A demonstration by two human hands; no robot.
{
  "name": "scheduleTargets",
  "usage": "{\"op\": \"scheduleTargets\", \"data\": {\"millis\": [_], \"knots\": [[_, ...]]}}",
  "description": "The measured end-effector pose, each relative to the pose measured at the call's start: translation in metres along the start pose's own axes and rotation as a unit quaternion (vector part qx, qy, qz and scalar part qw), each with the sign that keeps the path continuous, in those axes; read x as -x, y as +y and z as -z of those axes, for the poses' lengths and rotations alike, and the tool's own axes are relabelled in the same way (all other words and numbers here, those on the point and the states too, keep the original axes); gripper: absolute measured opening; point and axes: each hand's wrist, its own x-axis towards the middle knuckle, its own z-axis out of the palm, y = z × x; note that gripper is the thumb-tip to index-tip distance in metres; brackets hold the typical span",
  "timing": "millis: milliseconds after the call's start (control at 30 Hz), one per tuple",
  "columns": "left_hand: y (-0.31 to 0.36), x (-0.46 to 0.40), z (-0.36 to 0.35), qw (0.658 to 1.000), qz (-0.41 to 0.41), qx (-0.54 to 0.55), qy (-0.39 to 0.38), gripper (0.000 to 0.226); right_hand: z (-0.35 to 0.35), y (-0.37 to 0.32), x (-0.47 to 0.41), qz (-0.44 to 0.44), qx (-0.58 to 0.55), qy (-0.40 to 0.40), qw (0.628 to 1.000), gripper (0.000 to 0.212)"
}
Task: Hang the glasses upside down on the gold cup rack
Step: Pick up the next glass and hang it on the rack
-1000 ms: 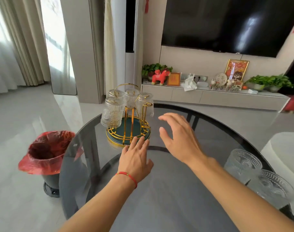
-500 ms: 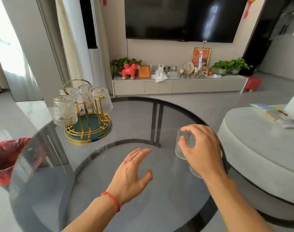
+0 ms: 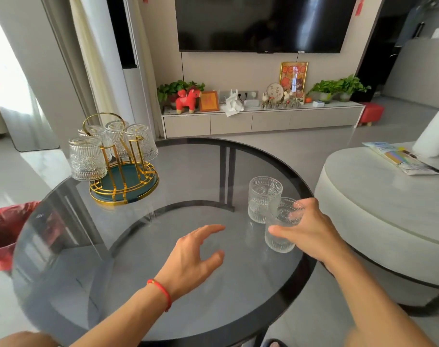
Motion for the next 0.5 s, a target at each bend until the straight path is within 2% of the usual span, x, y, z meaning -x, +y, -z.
{"op": "scheduleTargets", "data": {"millis": [100,267,333,400,500], "knots": [[0.003,-0.001,0.000,1.000,-0.020,0.014,0.002,0.052,0.003,-0.010,0.013,0.063,0.004,-0.083,0.995,0.087],[0.007,-0.002,-0.001,0.997,-0.043,0.033,-0.054,0.096,-0.028,-0.037,0.022,0.149,-0.041,-0.192,0.969,0.082],[0.009,-0.006,-0.001,0.998,-0.039,0.043,-0.037,0.104,-0.033,-0.044,0.022,0.163,-0.068,-0.211,0.961,0.088],[-0.003,-0.006,0.013,0.998,-0.022,0.057,0.019,0.101,-0.052,-0.062,0.019,0.182,-0.105,-0.235,0.949,0.090],[-0.006,-0.013,0.031,0.992,0.026,0.107,0.064,0.085,-0.060,-0.070,0.014,0.178,-0.205,-0.235,0.933,0.075]]}}
